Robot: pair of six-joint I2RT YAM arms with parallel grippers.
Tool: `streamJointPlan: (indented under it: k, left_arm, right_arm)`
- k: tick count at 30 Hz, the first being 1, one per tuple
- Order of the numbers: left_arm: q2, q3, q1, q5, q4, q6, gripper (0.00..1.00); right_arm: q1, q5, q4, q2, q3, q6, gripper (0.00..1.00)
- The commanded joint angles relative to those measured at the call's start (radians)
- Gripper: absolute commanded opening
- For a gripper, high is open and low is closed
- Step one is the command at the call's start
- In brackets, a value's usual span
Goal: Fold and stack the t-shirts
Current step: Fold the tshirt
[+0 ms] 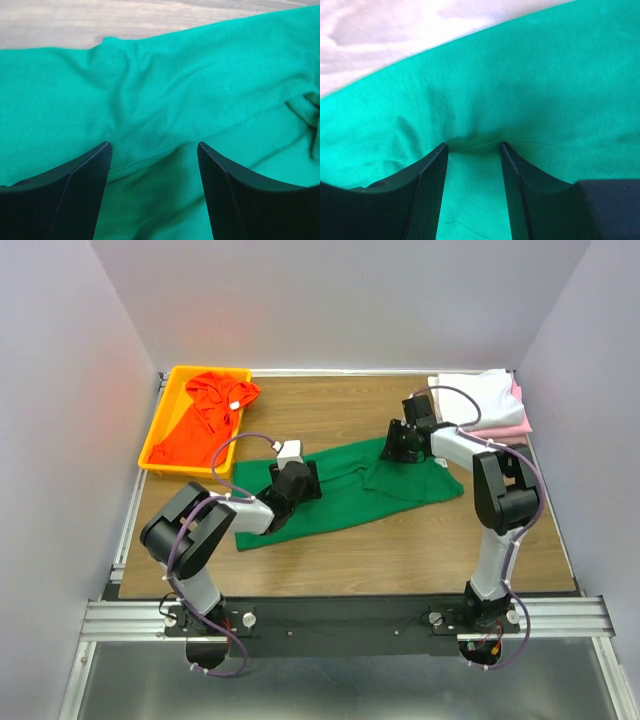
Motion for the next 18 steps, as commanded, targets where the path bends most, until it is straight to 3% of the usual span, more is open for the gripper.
streamJointPlan:
  k: [1,9,18]
  left_arm:
    - [-0.063,-0.127,-0.018,0.045,-0.057,-0.102,0.77]
    - [-0.194,-0.23,-0.119,0.065,-0.054,-0.238,0.77]
    - [-0.418,-0.251,-0.148,0.024,-0.192,-0.254,0.77]
  right_arm:
    - [0.007,-0.051,-0.032,0.136,0.062,-0.044,0.54]
    - [0.008,-0.122,-0.058,0.259,0.259,-0.073,0.54]
    - [0.008,-0.176,-0.078,0.283,0.359,-0.111,0.54]
